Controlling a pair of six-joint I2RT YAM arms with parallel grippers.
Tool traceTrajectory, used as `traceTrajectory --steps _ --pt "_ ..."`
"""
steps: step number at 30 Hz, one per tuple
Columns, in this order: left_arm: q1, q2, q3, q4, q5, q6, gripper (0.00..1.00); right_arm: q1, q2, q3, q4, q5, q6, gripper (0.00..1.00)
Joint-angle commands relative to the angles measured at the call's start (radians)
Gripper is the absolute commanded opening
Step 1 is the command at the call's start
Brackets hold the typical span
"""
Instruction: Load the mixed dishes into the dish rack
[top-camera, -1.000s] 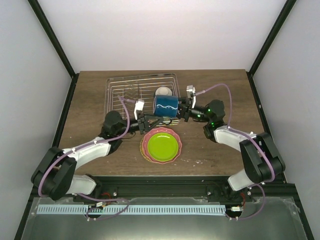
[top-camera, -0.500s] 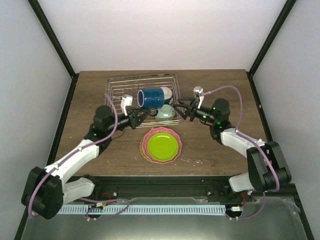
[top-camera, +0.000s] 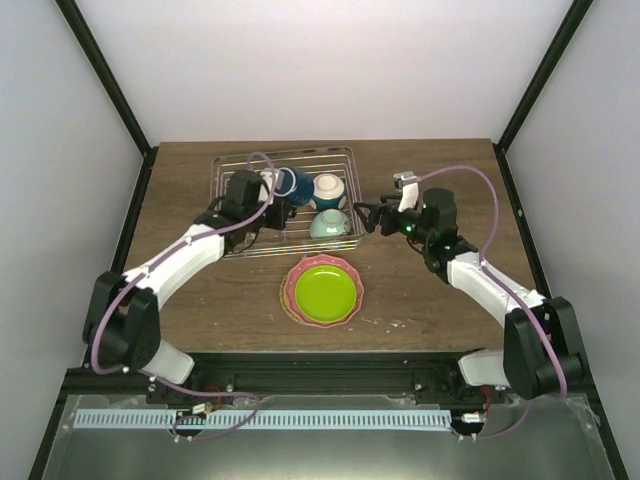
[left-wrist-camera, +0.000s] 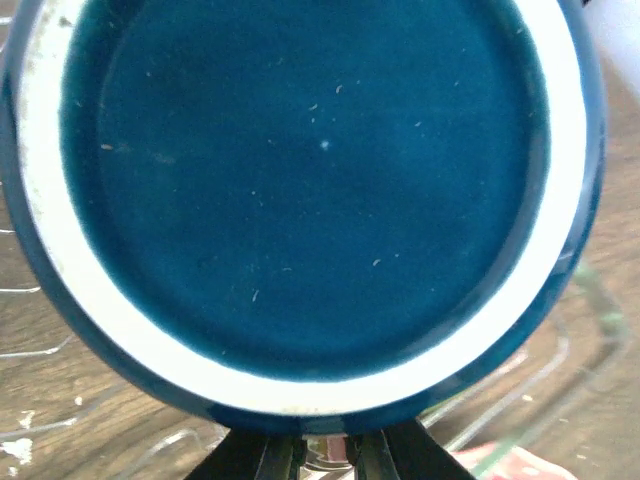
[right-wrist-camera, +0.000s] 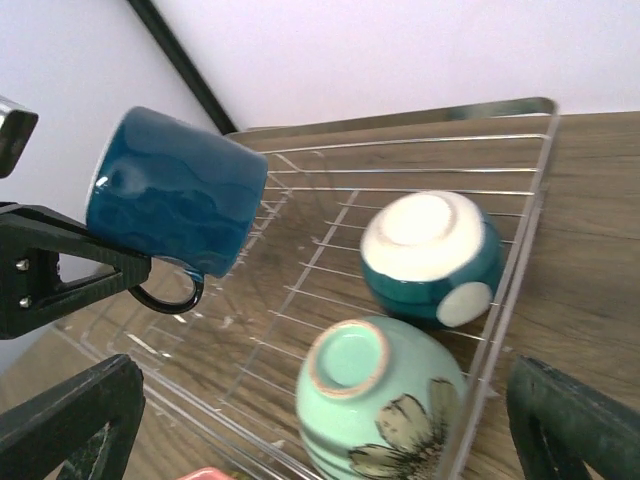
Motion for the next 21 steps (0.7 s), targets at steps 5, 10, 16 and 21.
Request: traceTrajectory --steps 5,10,16,21 --pt "0.005 0.223 0.214 -0.107 -0.122 0.087 0.00 -0.005 -0.077 0.053 -0.177 0.187 -0.091 1.00" --pt "0.005 0.286 0.265 -0.147 -0.144 0.087 0.00 -0.004 -0.084 0.052 -0.200 0.214 -0.114 1.00" --pt "0.002 0.327 0.327 -0.242 -0.169 0.104 0.00 -0.005 -0.076 0.052 -0.205 0.228 -0.122 1.00" --pt "-0.014 0.337 0.354 -0.300 -0.153 0.135 0.00 -0.005 -0.060 0.063 -0.214 0.223 -0.124 1.00"
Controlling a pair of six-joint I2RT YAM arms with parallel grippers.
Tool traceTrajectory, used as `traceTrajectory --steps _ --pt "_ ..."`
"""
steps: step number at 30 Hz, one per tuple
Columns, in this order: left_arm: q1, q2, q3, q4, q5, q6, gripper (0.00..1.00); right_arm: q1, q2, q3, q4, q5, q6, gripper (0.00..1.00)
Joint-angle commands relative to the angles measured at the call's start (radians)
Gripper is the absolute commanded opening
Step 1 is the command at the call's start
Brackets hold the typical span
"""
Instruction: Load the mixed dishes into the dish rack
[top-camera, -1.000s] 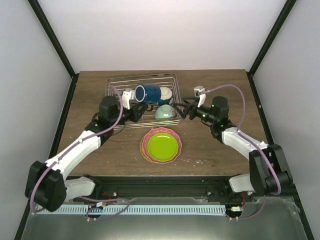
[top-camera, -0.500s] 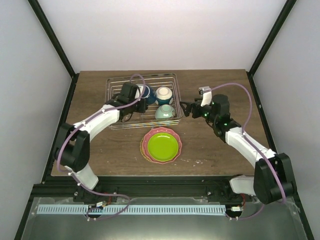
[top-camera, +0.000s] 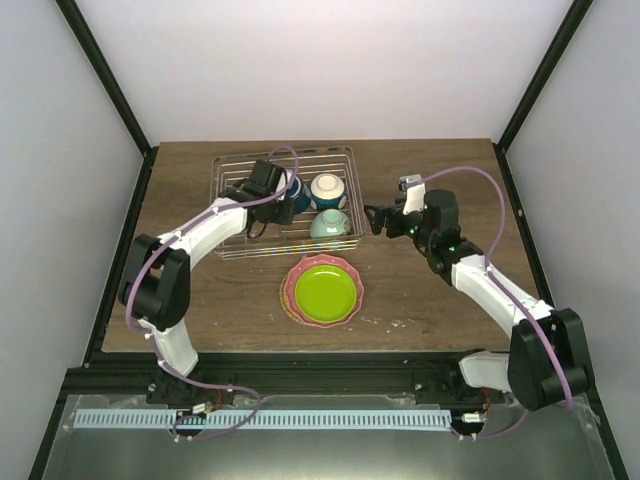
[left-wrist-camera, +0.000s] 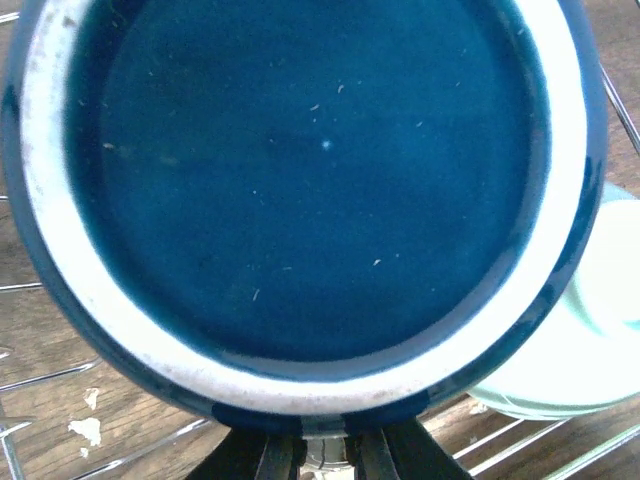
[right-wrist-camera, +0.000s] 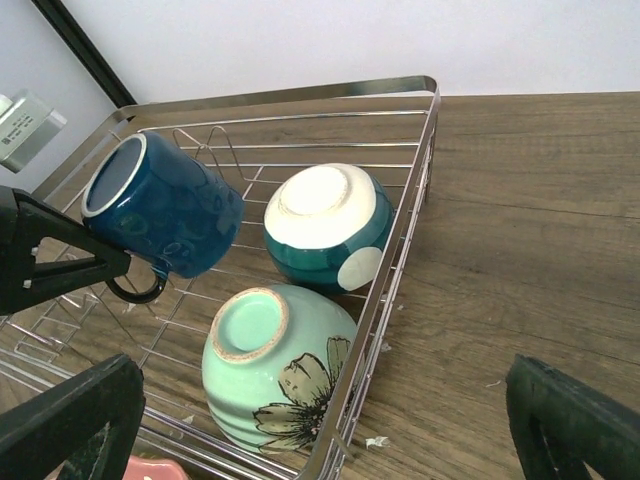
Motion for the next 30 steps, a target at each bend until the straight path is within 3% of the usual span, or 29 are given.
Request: traceTrajectory --steps 1,7,20,30 --pt "-0.023 0.010 0.066 -0.029 -0.014 0.055 0.00 -0.005 0.012 0.055 -0.028 0.012 -0.019 1.00" --pt "-0.074 0.068 0.155 -0.169 -0.076 0.101 0.00 -0.005 0.034 0.078 -0.051 -0.011 -0.020 1.00" --pt "-0.087 0.080 0.152 -0.189 -0.096 0.096 0.00 -0.005 0.053 0.104 -0.074 -0.021 -0.025 1.00" --pt "-0.105 0.066 0.141 -0.194 -0.075 0.091 0.27 -0.004 0.103 0.139 -0.116 -0.003 -0.019 1.00"
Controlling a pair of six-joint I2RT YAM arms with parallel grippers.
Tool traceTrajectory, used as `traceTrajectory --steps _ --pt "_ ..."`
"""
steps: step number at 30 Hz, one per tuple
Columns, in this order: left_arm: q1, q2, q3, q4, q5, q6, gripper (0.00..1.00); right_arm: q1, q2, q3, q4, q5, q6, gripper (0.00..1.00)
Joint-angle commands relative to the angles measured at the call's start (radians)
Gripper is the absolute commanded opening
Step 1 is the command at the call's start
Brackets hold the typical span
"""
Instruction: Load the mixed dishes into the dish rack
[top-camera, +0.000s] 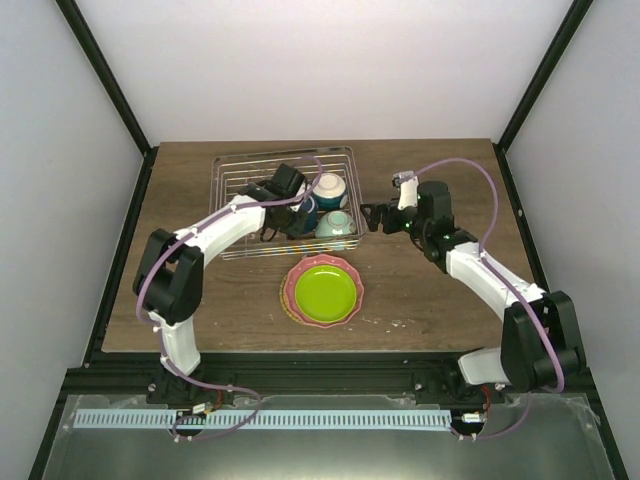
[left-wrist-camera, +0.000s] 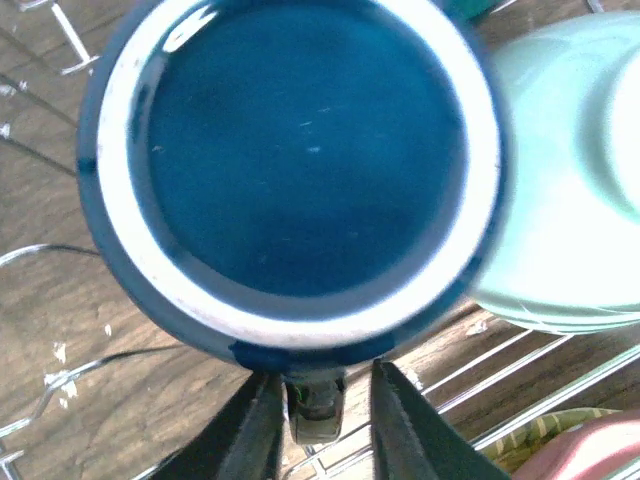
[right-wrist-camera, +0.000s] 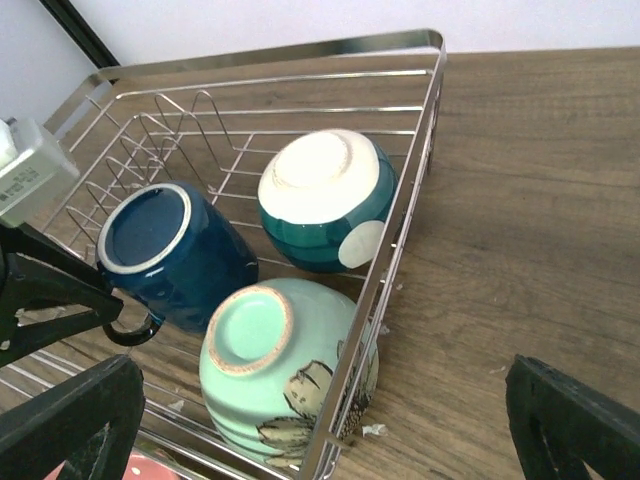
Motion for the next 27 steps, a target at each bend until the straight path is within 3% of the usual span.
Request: traceTrajectory --steps 1,4,12,21,27 --pt "-0.014 -0.020 0.020 0.037 0.009 0.008 0.30 -0.005 0.015 0.055 -0.037 0.025 0.001 1.00" --pt "-0.015 -0.043 -0.001 0.060 0.007 0.006 0.38 -0.004 0.012 0.058 -0.052 0.068 0.002 1.00" --pt "-0.034 -0.195 -0.098 0.141 -0.012 0.005 0.50 -0.003 -0.025 0.040 -0.052 0.150 0.008 1.00" --pt "-0.064 -0.556 -0.379 0.189 0.007 -0.046 0.50 -0.004 -0.039 0.021 -0.021 0.177 0.033 1.00" --pt "-0.074 -0.752 -0.621 0.222 0.173 -0.155 0.50 -0.005 -0.024 0.036 -0.053 0.159 0.027 1.00"
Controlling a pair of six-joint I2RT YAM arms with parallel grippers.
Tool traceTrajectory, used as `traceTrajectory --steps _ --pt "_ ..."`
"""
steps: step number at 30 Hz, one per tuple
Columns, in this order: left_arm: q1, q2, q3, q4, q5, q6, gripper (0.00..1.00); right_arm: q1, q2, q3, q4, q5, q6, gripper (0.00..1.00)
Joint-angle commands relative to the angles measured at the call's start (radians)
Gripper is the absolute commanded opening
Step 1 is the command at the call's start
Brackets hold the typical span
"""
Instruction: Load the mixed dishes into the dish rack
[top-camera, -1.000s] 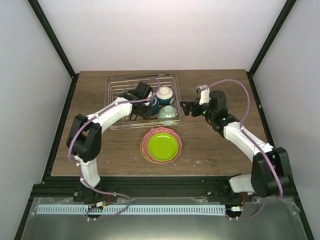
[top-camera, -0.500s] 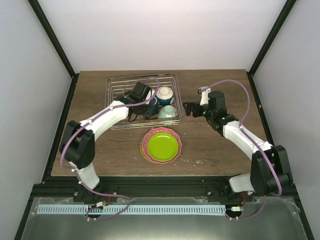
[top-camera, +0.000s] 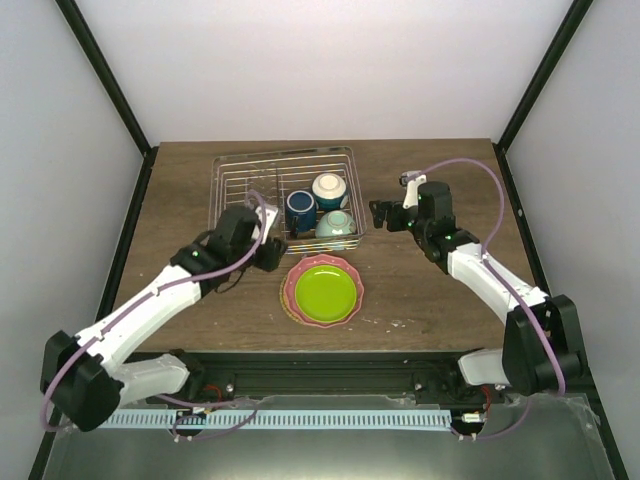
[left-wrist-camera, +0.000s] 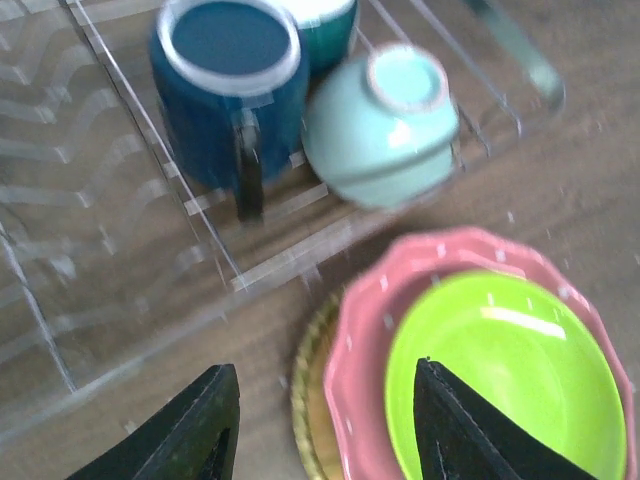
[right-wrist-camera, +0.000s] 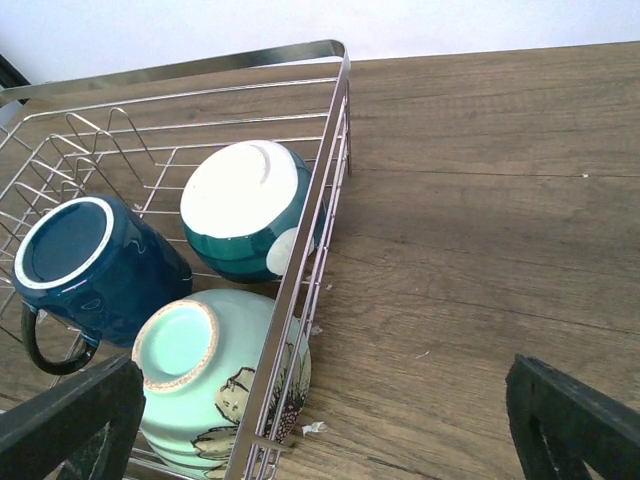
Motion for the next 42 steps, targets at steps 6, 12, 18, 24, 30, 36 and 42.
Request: traceTrajectory --steps 6,12,18,24,30,36,42 --pt "-0.010 -0.200 -0.290 0.131 0.257 -0.169 0.50 -0.003 -0.023 0.036 -0.022 -0.069 0.005 1.00" --pt "-0.013 -0.207 -0.329 0.188 0.323 -0.174 0.49 0.001 -0.040 0.036 -0.045 -0.086 0.011 1.00" --pt "-0.014 -0.156 -0.388 0.256 0.320 -0.182 0.48 0.007 -0.040 0.035 -0.062 -0.087 0.012 1.00" --pt "-0.014 -0.104 -0.429 0.332 0.332 -0.197 0.48 0.008 -0.038 0.036 -0.064 -0.091 0.009 1.00" --pt "-0.014 -0.073 -0.440 0.383 0.353 -0.189 0.48 0.008 -0.026 0.038 -0.063 -0.091 0.006 1.00" --pt "-0.014 -0.003 -0.443 0.425 0.368 -0.193 0.47 0.008 -0.017 0.040 -0.063 -0.085 -0.004 1.00" --pt "-0.014 0.061 -0.438 0.451 0.373 -0.192 0.46 0.008 -0.008 0.043 -0.065 -0.074 -0.011 1.00"
